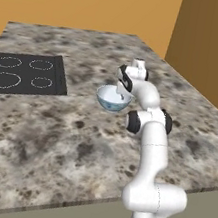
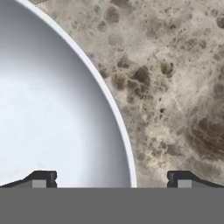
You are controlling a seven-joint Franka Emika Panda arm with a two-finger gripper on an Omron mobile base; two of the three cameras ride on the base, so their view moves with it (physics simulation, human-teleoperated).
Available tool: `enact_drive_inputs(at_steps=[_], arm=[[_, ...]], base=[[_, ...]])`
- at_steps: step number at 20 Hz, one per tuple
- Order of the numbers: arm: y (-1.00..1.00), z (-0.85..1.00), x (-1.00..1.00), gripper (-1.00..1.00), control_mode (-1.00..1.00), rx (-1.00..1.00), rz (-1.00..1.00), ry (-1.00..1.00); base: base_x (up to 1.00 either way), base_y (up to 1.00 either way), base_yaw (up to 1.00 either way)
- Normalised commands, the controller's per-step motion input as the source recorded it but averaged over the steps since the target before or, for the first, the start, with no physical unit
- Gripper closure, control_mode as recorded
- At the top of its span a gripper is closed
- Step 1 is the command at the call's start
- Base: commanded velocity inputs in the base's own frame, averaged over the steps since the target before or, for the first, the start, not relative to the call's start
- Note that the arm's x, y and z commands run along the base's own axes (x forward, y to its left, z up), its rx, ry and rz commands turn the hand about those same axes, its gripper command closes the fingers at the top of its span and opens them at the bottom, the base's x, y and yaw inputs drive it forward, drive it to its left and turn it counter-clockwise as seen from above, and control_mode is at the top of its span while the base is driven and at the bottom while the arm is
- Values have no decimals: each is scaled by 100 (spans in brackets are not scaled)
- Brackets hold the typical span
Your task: Pick the cup and bowl from the counter and place them on the counter next to the sink.
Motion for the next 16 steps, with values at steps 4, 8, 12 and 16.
enact_drive_inputs(at_steps=[4,8,12,16], arm=[[0,-11,0,-100,-100,0,0,0],[0,-13,0,-100,-100,0,0,0],[0,0,0,-100,-100,0,0,0],[0,0,0,100,-100,0,0,0]], base=[[0,0,0],[0,0,0],[0,0,0],[0,0,0]])
